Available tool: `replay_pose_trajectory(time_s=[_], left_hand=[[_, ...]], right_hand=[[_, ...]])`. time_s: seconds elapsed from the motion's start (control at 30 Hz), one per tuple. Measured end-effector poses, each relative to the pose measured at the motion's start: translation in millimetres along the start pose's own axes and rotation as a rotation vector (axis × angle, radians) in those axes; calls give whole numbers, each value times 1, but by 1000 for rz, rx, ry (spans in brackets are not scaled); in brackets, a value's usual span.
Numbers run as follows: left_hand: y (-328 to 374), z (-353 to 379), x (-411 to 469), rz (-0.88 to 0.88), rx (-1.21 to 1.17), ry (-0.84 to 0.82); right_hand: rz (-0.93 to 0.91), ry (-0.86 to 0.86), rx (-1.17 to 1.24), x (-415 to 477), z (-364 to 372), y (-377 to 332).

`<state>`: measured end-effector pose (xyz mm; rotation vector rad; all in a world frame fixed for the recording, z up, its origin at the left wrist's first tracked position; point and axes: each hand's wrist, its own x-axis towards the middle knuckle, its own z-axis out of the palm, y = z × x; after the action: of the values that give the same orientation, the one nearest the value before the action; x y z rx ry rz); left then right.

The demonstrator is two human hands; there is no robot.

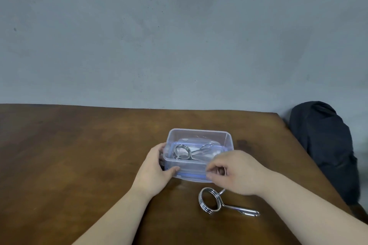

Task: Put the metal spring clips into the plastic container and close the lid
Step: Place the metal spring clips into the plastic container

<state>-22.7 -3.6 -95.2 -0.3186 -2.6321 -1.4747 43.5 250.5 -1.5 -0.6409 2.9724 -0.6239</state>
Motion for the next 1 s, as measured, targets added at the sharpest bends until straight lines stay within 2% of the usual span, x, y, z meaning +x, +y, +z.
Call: replay_pose_trajectory(time_s=[0.17,0.43,0.6,0.7,0.77,0.87,1.0], left_hand=[[3,1,-3,12,38,-2],[6,-2,-3,23,67,-7],[9,-2,-4,25,80,-17],[9,-3,-3,25,83,-21],[7,-3,-1,29,79,-28],[6,-4,1,38,95,-9],[4,-4,2,24,88,-28]], right_hand=[[-6,-155,-139,-20,24,7],[-60,-210,-247,-18,50,5],[-24,-224,-201,-16,46,0],[26,-104,41,-16,26,-12],[16,61,217,-9,5,-22],[15,289,315,17,-31,-28],[119,291,300,60,-59,-18]])
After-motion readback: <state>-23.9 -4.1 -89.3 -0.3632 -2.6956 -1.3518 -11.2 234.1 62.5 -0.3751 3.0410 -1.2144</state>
